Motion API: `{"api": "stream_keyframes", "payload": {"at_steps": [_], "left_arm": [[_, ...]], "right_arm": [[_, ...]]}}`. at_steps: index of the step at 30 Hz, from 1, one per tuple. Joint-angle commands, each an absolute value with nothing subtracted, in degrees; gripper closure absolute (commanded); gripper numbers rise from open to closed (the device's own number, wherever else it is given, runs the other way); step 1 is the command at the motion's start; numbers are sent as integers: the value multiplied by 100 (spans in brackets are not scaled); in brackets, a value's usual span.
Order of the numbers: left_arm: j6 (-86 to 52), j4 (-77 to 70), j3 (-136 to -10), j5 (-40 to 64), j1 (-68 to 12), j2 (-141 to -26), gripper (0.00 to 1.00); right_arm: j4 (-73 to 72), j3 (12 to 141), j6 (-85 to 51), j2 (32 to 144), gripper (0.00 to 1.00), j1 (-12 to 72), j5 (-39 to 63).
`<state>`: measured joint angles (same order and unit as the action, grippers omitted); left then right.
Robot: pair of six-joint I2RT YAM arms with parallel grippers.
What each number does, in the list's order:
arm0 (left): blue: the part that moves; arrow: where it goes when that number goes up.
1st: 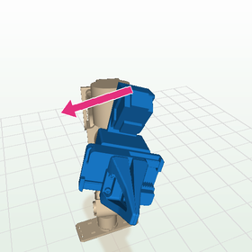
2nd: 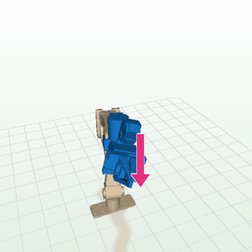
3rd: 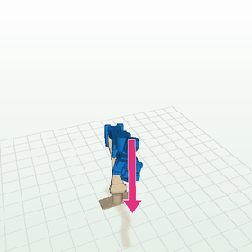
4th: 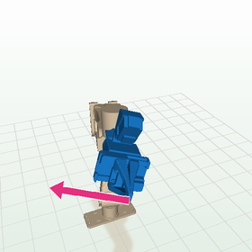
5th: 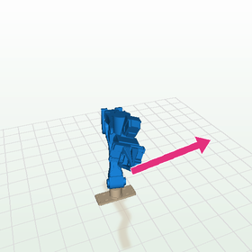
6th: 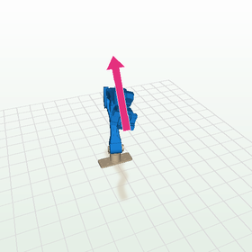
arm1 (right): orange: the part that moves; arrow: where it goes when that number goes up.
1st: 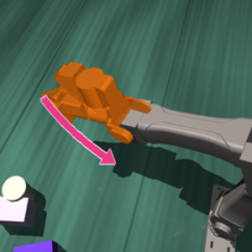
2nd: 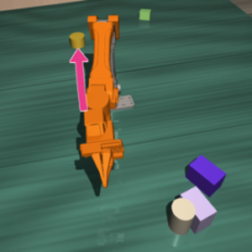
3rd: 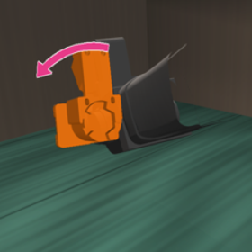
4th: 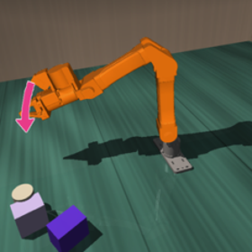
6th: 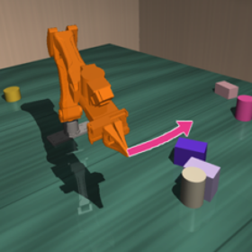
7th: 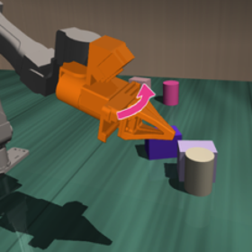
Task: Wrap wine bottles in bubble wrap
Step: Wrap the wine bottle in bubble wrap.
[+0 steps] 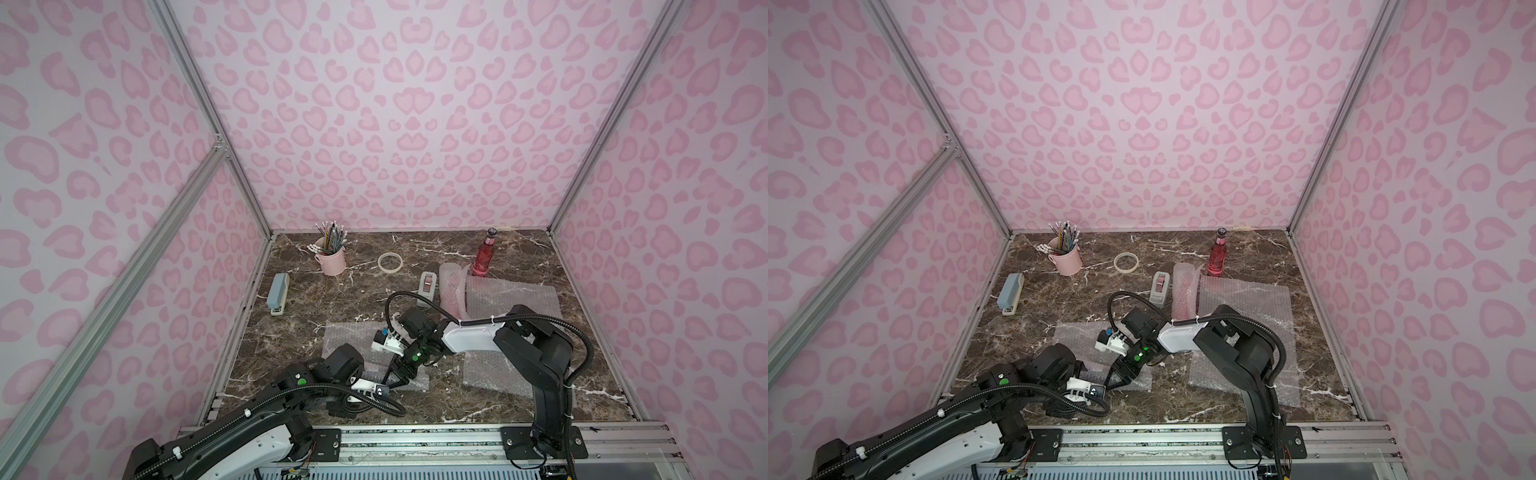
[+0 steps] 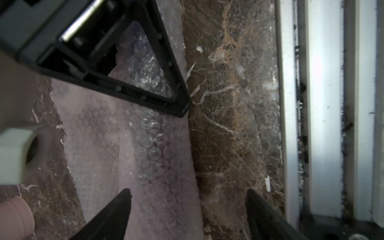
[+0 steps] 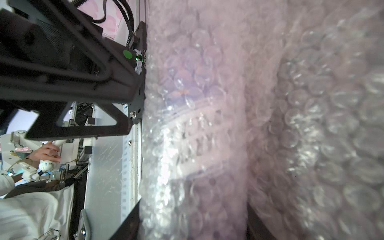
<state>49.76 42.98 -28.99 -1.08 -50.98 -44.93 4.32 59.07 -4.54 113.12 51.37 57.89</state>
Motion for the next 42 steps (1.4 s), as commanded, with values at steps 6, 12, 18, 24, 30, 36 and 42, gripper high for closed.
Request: {"api": "stream_keyframes", "payload": {"at_steps": [6,12,18,24,30,36,42], "left_arm": [[4841,3130,-2906,-763,-5186,-5220,13],[4792,3190,-3034,-589,-5256,-5777,19],[4732,3087,-3048,-832,-5256,-6045,25],[4729,3167,-3198,-851,-5265,-6557,28],[4713,3216,-3217,-855,-5265,-6750,43],[4769,3281,-3122,-784,-5256,-6719,50],[4586,3287,-3028,-598,-5071,-6625,51]], "right_arm": [[-15,5684,-1068,11340,57,5221,5822],[-364,5449,-1339,11211,57,5212,5783],[-804,5142,-1599,11103,53,5211,5896],[-955,4974,-1660,11058,54,5152,5867],[-998,4898,-1593,10998,47,5127,5819],[-1029,4771,-1363,10729,33,5132,5690],[-434,4774,-828,10380,6,5099,5343]]}}
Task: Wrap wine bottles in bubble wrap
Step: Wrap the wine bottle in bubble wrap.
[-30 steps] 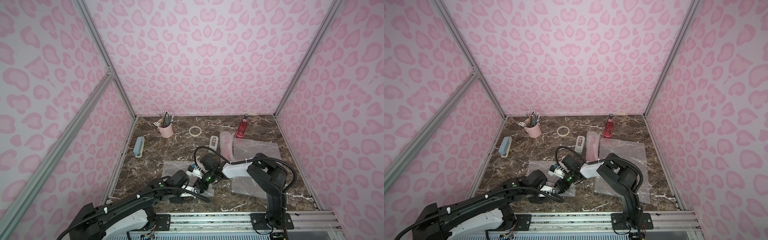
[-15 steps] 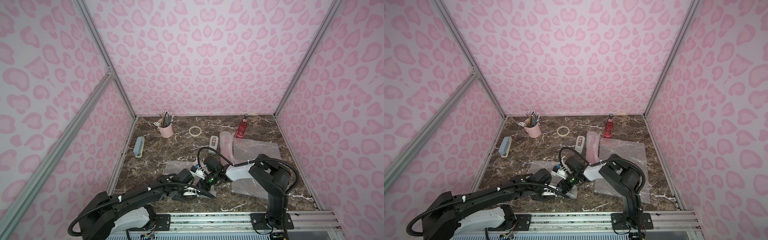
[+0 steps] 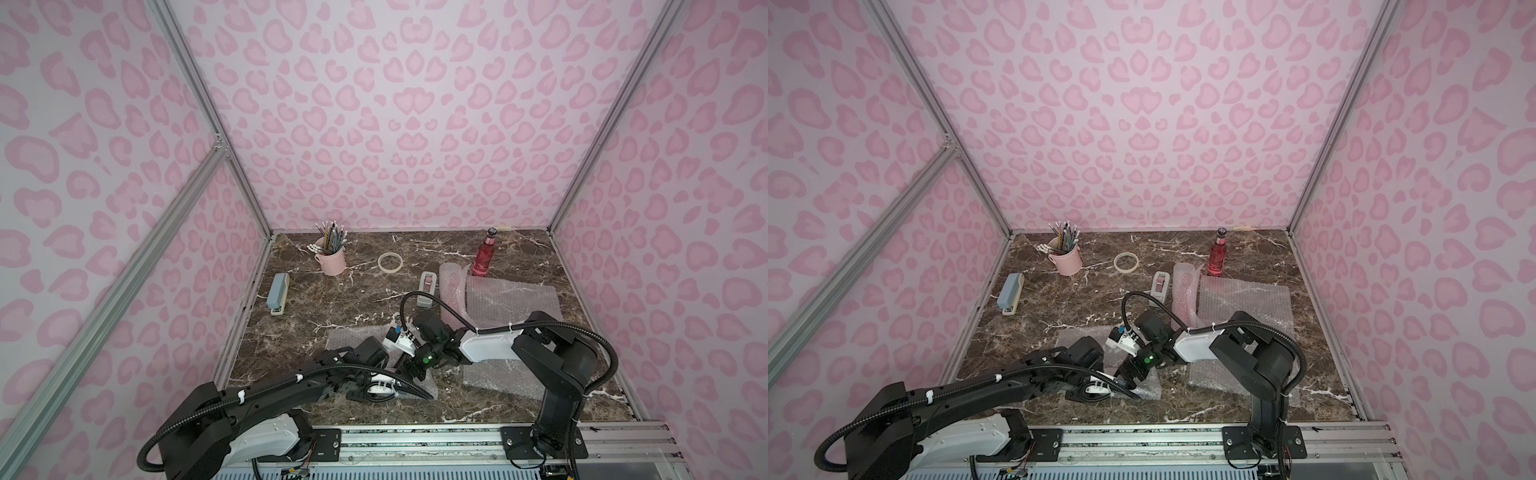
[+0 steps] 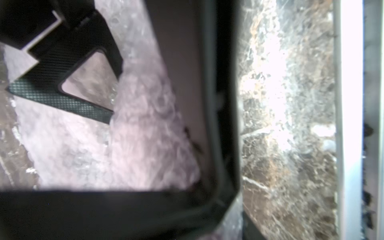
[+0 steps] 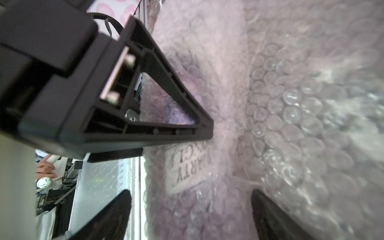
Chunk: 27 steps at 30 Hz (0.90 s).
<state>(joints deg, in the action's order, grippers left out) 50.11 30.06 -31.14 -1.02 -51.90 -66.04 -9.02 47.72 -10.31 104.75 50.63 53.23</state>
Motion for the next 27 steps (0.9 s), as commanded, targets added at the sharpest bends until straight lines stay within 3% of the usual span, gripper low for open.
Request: {"api": "stream_keyframes", "payload": {"at_steps": [1,15,27], "left_arm": [[4559,3295,-3024,-584,-5032,-6604,51],[4263,3713,-3002,-410,-4642,-6072,50],[4424,4211,-3070,-73,-4605,-5338,18]], "right_arm": [[-340,4773,-758,10324,6,5067,5288],[563,4755,351,9609,12,4542,4677],[-301,4420,1402,9064,17,4749,4010]]}}
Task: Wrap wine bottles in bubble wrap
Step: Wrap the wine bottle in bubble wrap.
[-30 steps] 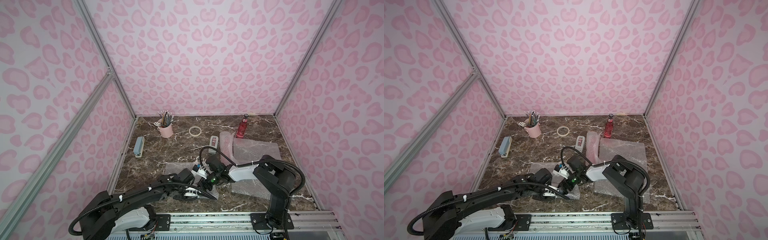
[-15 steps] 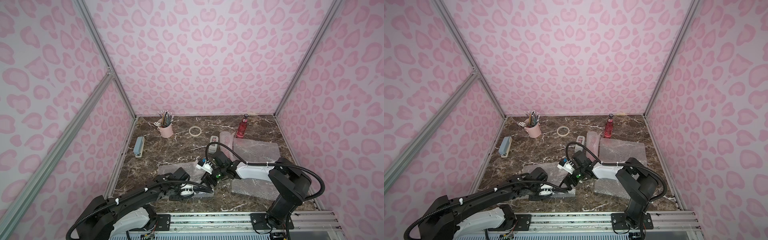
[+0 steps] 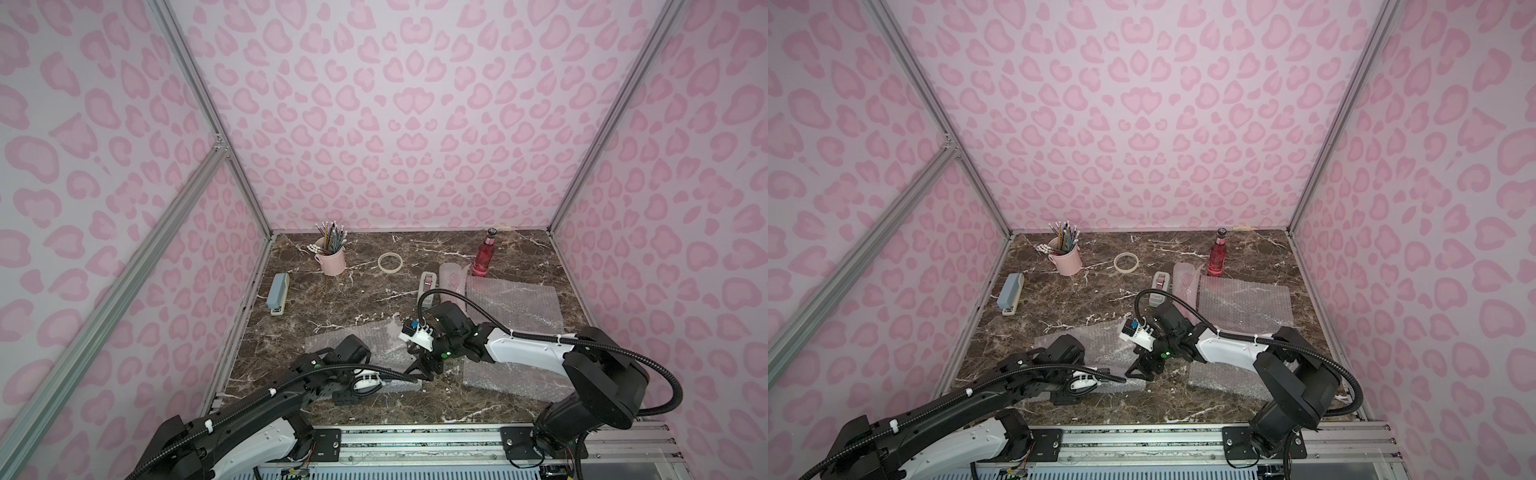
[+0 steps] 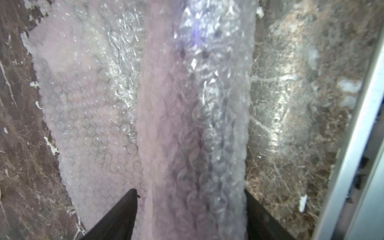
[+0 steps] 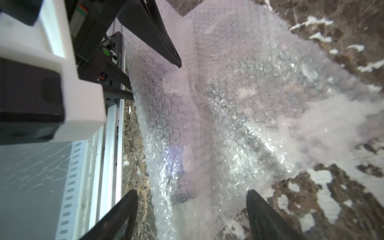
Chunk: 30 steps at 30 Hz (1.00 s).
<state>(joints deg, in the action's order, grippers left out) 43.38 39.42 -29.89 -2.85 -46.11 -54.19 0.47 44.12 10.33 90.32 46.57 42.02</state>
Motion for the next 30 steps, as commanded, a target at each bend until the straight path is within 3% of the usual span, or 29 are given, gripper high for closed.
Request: {"api": "stream_keyframes", "payload": {"at_steps": [1,2,14,20,30], "left_arm": [[4453,4363,-3113,-32,-4605,-5334,14],[4483,4577,-3209,47,-4599,-5334,1],[4061,6956,-5138,809,-4417,-4549,2],[3703,6862,-5371,1330,-3867,-4115,2],[3860,6731,-5326,1402,-3789,-4213,2]], "right_arm": [[-346,4453,1476,9095,17,4814,3987],[-388,4491,1539,9150,17,4869,3978],[-557,5052,2210,10099,18,5316,4520],[-469,5537,2495,10594,18,5659,4313],[-5,6513,2755,11523,25,6087,4160]]}}
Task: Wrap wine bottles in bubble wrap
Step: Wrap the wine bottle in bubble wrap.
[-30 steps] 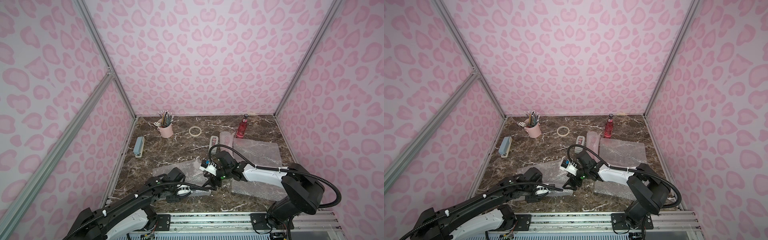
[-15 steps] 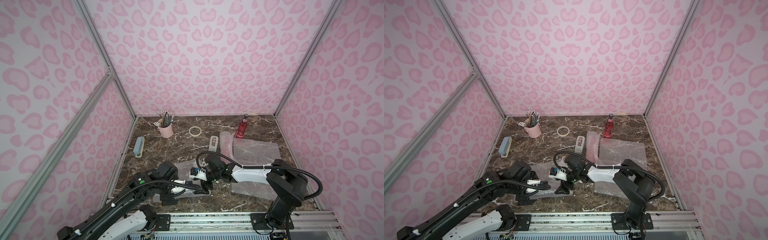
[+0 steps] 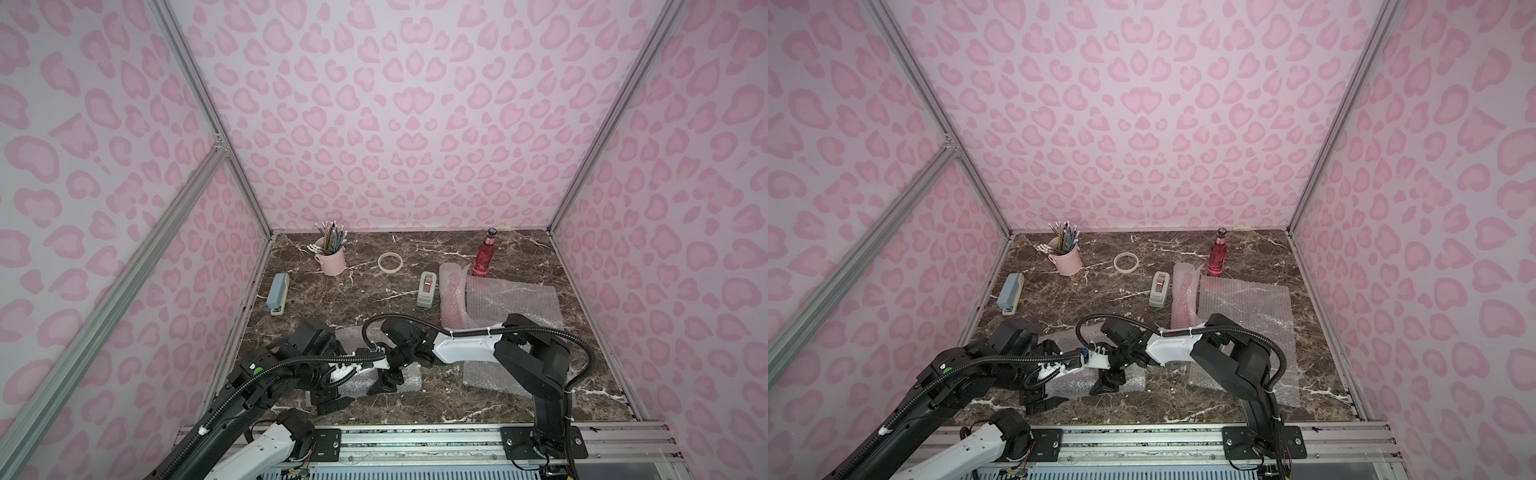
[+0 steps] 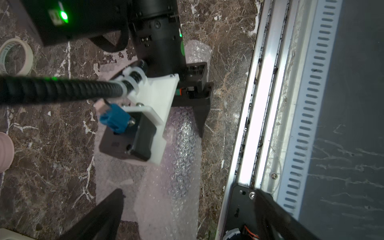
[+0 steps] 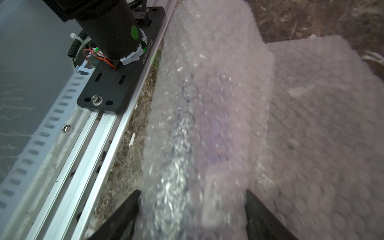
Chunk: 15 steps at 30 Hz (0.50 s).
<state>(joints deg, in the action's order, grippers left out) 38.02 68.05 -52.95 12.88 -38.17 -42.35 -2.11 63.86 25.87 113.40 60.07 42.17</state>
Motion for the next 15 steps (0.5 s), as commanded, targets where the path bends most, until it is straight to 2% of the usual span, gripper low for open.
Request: {"api": "stream_keyframes", "payload": {"at_steps": [1,7,9,15], "left_arm": [[3893,6748,-5327,1363,-3774,-4219,2],[3940,6488,-5256,1183,-3631,-4021,2],[3958,6434,-5247,1130,-3601,-3990,2],[4175,6199,-5176,1020,-3528,-4067,2]], "right_arm": [[28,6550,2779,11616,26,6119,4128],[206,6544,2841,11856,34,6215,3594],[289,6522,2830,11909,42,6210,3171],[20,6163,2587,11561,54,6109,2536]]}}
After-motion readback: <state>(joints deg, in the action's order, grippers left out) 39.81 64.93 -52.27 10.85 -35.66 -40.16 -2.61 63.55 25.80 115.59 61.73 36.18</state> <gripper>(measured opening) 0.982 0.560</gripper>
